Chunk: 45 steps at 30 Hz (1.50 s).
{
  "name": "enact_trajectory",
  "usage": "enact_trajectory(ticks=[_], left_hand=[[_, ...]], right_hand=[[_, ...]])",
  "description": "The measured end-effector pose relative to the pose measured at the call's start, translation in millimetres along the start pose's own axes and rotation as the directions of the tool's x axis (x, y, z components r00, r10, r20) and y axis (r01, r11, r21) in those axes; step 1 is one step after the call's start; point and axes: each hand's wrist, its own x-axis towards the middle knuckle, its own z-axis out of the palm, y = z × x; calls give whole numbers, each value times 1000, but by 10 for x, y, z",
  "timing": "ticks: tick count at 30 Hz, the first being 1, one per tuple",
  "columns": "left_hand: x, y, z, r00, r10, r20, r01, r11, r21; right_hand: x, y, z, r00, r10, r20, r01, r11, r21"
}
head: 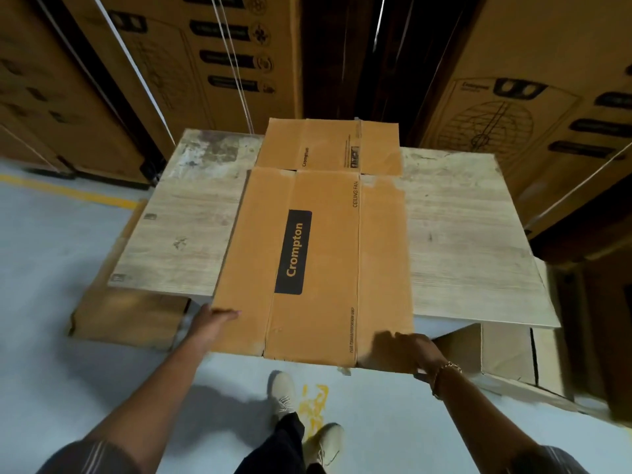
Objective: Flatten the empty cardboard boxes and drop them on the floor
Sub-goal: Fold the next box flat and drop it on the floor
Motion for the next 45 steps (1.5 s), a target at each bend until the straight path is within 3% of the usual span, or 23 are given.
enact_trajectory(ticks=[2,6,9,11,14,19,26,31,38,45], left_hand=[[-95,129,-54,997,23,-70,-24,1000,-15],[-281,400,-53,995,101,-7,-101,995,3],[-475,543,15,985,161,-62,-157,986,61],[-589,563,-49,952,290,-103,-277,953,118],[-618,423,-307,905,416,-91,-400,904,151],[-655,141,-1311,860,477,-180,-471,879,81],[-470,-529,-3136,801,455,-390,-450,886,109],[-258,-983,-4215,803,364,-472,-381,922,63],[334,-1369,-5119,816,254,-519,-288,957,16],[926,-1542,-5733,827,157,-541,-191,982,-8]], right_hand=[[100,-24,-48,999,-7,-31,9,999,35],[41,-283,-89,995,-80,-59,86,991,106],[-195,-519,56,954,-214,-208,192,974,-121],[-429,-617,212,887,-314,-337,235,938,-256],[-740,-695,425,850,-374,-371,297,922,-249],[-1033,-907,1164,826,-455,-333,396,889,-232],[-1355,-1287,3036,751,-623,-219,569,779,-264],[-1552,-1569,4237,754,-652,-87,616,746,-251],[-1493,-1997,5455,739,-673,17,655,713,-250],[-1230,-2350,6413,805,-585,104,588,761,-273]])
